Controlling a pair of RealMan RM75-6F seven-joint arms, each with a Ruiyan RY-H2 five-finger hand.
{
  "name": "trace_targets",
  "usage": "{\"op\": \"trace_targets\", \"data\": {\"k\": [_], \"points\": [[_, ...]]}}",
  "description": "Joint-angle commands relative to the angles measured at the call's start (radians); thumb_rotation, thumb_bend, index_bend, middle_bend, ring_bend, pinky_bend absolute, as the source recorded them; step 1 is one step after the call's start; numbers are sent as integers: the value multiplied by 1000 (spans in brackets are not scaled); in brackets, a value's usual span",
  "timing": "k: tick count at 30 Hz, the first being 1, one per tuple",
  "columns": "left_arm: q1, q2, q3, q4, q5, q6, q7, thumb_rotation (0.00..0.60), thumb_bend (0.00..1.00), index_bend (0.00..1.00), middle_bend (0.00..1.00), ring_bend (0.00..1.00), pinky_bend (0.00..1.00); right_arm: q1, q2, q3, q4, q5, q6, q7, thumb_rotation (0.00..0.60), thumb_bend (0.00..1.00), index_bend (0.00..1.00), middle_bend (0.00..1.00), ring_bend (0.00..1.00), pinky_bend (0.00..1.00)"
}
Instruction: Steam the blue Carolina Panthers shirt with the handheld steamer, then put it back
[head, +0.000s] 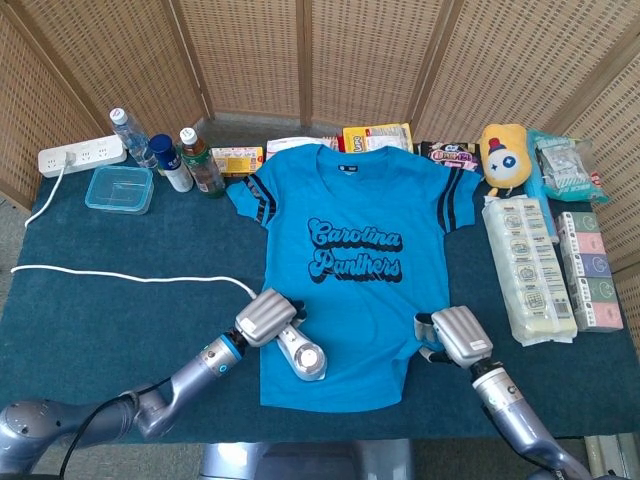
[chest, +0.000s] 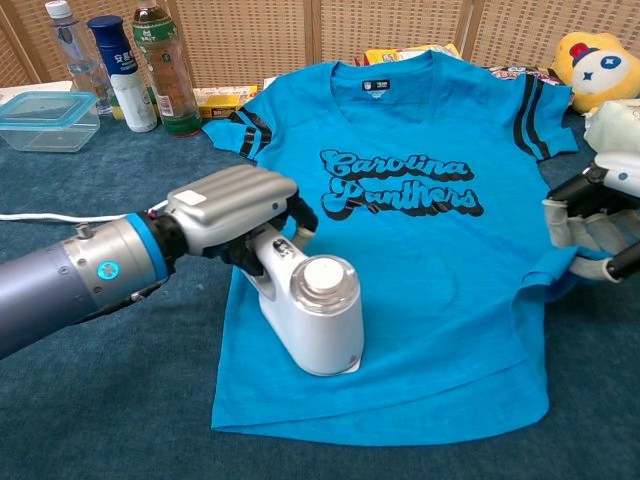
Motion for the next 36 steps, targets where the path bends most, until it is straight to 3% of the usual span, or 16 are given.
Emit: {"op": "trace_targets", "data": {"k": [1,5,21,28,36], "points": [[16,23,11,-16,8,12,0,600,484,714,802,713,749,1,-2,0,0,0,-1,-2,600,539,748,711,734,874],[26,38,8,-19,7,16,0,600,484,714,802,713,749,2,-4,-1,-1,2,-1,-6,600,539,748,711,734,874],[82,148,-95,-28,-87,71,-34,600,479,714,803,713,734,1,3,-2,-14,9,-1,-16,600,538,749,711,734,875],[92,154,-152,71,-164,46,-75,600,476,715,803,713,730,2,0,0,-7,23,-8,-21,600,539,749,711,735,874],[77,98,-196,237,-223,-7,-121,600,474,715,802,713,727,5,-7,5,5,47,-20,-33,600,539,749,711,734,874]]}}
